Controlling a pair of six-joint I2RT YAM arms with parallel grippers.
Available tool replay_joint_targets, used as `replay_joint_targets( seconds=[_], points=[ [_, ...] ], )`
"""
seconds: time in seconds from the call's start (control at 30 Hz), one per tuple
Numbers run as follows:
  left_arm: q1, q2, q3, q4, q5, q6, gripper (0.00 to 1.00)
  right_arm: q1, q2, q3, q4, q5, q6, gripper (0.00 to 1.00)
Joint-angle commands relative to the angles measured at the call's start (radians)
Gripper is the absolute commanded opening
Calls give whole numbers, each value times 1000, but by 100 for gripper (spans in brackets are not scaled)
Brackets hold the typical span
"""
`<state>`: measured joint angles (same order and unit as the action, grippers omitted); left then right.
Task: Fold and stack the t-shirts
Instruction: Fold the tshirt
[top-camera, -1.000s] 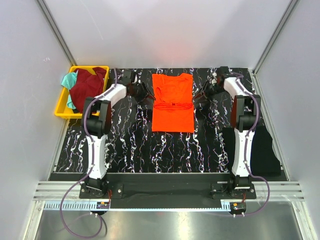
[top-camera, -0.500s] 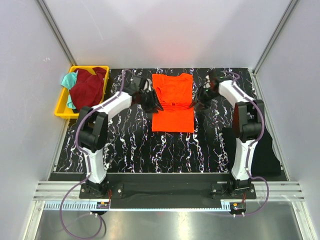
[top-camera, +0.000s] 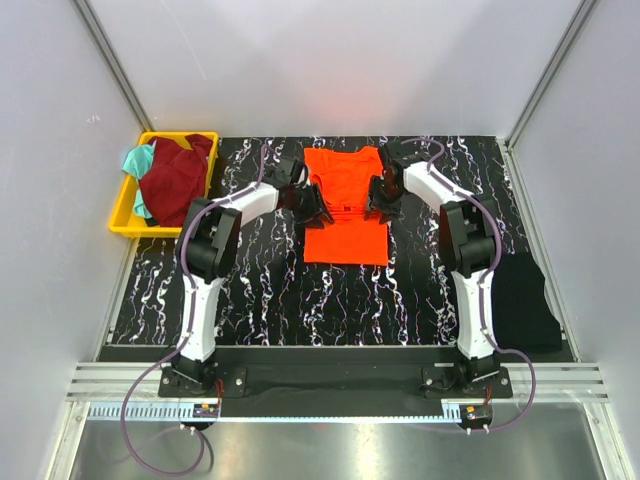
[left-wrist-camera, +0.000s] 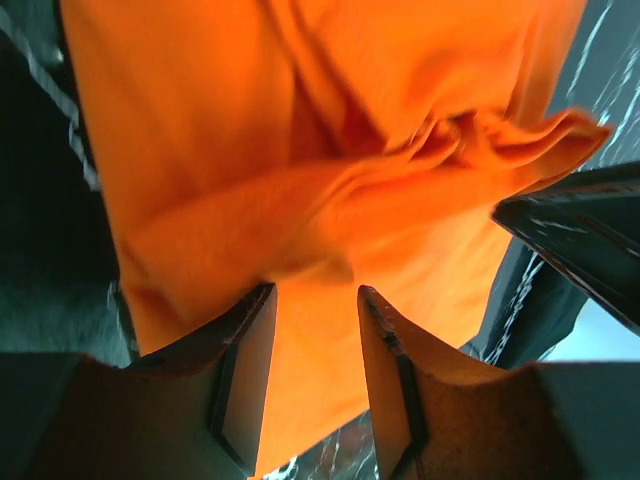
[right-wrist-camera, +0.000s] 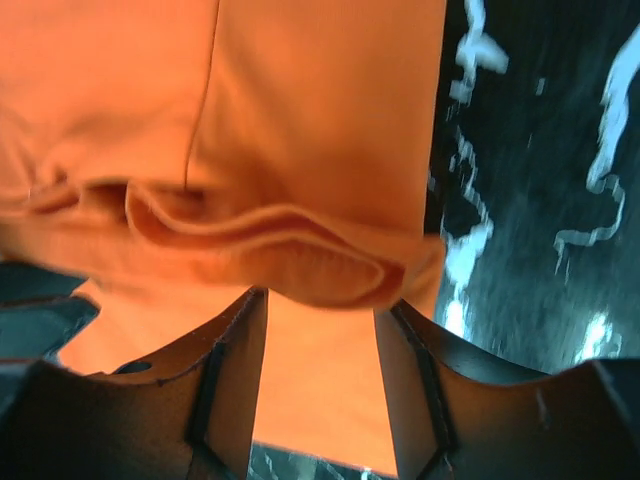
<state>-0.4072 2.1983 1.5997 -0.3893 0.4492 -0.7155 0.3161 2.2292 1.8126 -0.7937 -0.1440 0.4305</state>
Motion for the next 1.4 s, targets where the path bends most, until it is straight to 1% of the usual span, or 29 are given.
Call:
replay_joint_targets(
  seconds=[0.0,0.13,0.2,0.23,0.27,0.33,0.37,0.43,0.47,0.57,0.63,0.67,0.7,0.73,0.8,0.83,0.93,0.97,1.03,1.07,1.17,1.2,1.3,1.37],
  points=[
    [14,26,83,52,36,-15,43,-2,40,99,-7,67,-24,54],
    [41,60,132,58,37,-18,43,0,102,221,-33,104,-58,55],
    [59,98,179,64,55,-30,43,-3,168,356,-67,129,-74,56],
    [65,98,195,66,60,-30,43,-5,184,356,-81,136,-84,56],
    [74,119,213,69,62,-30,43,-5,202,426,-103,139,-91,57],
    [87,136,247,76,59,-27,44,-8,237,502,-130,164,-113,58],
    [97,146,290,76,57,-24,44,-11,280,589,-168,169,-116,58],
    [108,163,325,75,71,-30,44,-23,317,668,-203,152,-115,59],
    [119,160,347,76,75,-36,45,-26,310,685,-211,149,-108,59],
    [122,114,348,75,75,-22,45,-28,253,639,-208,146,-99,59],
    [122,48,297,72,68,-16,46,-25,195,601,-210,147,-88,59],
    [122,20,267,72,65,-18,46,-22,172,550,-208,147,-88,60],
    [120,-4,208,76,60,-18,46,-20,152,525,-208,147,-88,60],
    [117,-56,171,79,57,-16,46,-12,111,499,-207,132,-85,61],
    [102,-103,109,87,43,-1,46,0,77,427,-203,116,-84,61],
    [96,-127,45,87,36,4,45,8,49,407,-205,110,-82,61],
    [85,-204,-76,109,19,2,45,54,9,328,-188,116,-82,63],
    [81,-237,-105,115,8,2,45,75,1,288,-174,119,-76,66],
    [79,-259,-145,118,0,2,46,93,-12,252,-157,122,-65,68],
    [77,-281,-180,119,-4,7,48,115,-11,222,-139,129,-61,69],
    [64,-299,-221,125,-15,20,51,136,3,188,-118,139,-50,71],
    [59,-302,-225,127,-18,25,51,147,10,185,-113,138,-49,72],
    [45,-292,-228,136,-12,27,51,152,52,195,-98,197,-59,73],
    [39,-281,-225,141,-3,27,51,152,93,235,-90,230,-75,73]
  ],
)
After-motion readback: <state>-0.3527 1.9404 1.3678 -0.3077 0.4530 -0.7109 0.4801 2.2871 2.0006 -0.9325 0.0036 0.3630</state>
